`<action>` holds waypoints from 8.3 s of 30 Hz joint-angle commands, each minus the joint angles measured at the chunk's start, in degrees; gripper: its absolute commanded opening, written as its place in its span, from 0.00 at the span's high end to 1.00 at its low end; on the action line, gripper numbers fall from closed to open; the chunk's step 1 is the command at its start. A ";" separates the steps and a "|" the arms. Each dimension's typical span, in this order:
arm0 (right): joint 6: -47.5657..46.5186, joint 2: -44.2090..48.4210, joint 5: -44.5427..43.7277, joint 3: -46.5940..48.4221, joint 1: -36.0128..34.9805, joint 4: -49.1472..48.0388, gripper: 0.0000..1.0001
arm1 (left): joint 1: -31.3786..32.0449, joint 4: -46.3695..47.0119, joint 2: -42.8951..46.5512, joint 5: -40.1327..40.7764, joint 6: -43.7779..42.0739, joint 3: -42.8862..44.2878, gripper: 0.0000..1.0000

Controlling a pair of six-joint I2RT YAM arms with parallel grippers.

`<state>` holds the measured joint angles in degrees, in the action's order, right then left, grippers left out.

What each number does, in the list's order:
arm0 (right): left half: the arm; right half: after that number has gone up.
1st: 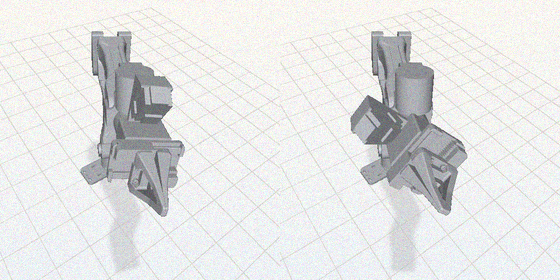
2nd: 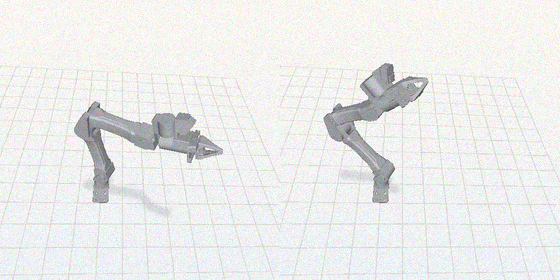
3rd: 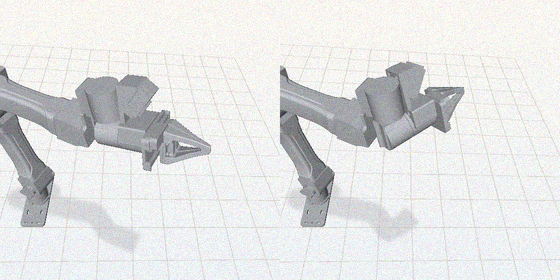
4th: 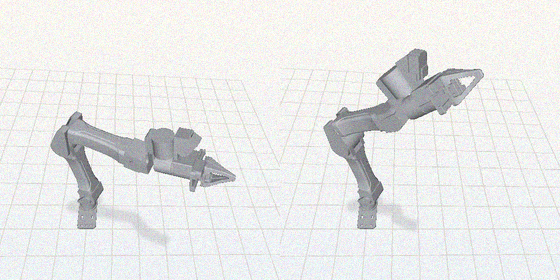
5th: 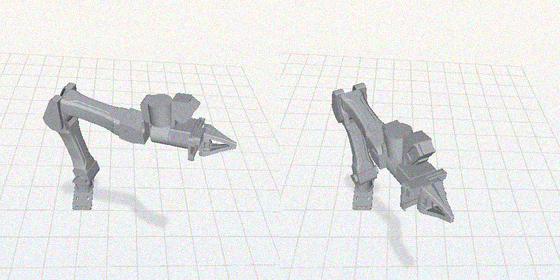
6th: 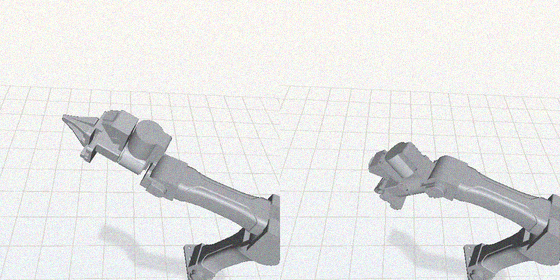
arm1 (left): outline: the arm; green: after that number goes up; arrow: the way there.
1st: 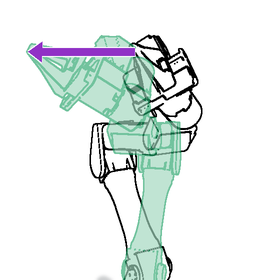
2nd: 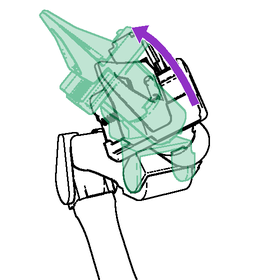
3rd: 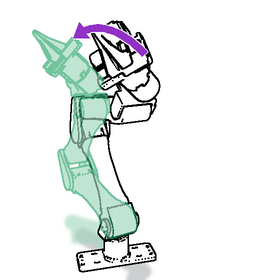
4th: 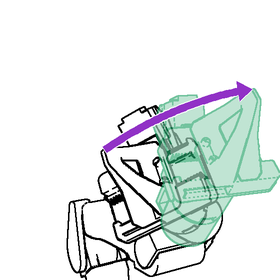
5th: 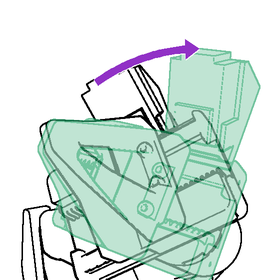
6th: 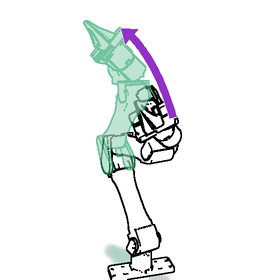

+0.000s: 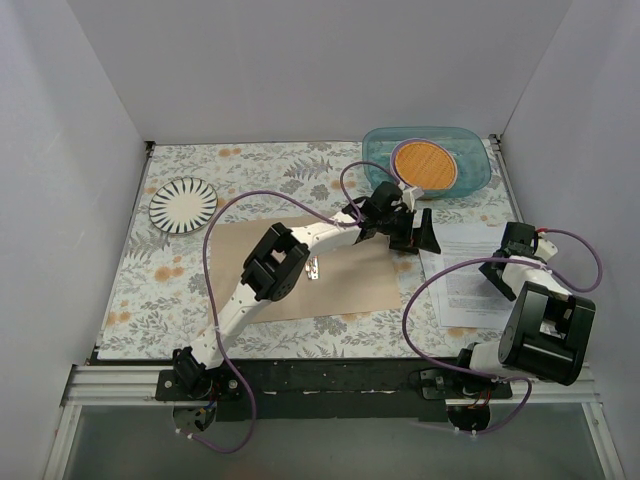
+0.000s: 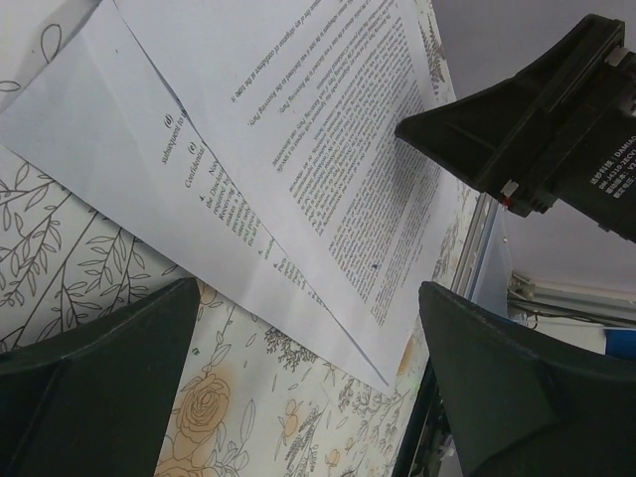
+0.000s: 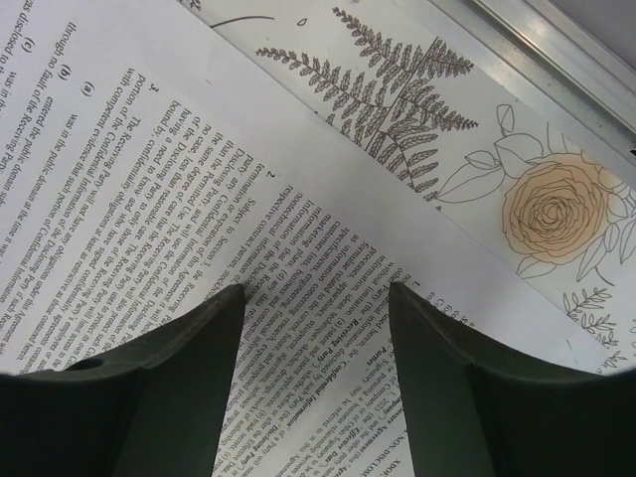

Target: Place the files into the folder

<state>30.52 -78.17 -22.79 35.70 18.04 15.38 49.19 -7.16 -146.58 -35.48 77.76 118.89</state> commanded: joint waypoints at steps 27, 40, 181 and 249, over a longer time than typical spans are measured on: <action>0.85 2.59 7.41 -4.33 -1.87 6.24 0.37 | 1.79 3.29 5.34 5.25 11.19 -2.00 0.19; 1.47 3.38 7.32 -4.50 -2.49 6.69 0.37 | 1.52 4.43 7.19 4.02 11.19 -2.96 0.53; -9.69 16.92 61.65 17.91 -35.62 -32.00 0.99 | -51.56 -35.74 63.88 12.02 -51.12 -37.84 0.17; -11.10 29.13 49.93 16.15 -36.76 -13.35 0.99 | -34.06 -28.08 41.99 18.44 -36.35 -26.34 0.41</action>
<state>16.38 -48.49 19.84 52.21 -18.96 7.31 19.20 -30.87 -107.59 -17.21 43.75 86.87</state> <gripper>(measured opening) 0.023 0.583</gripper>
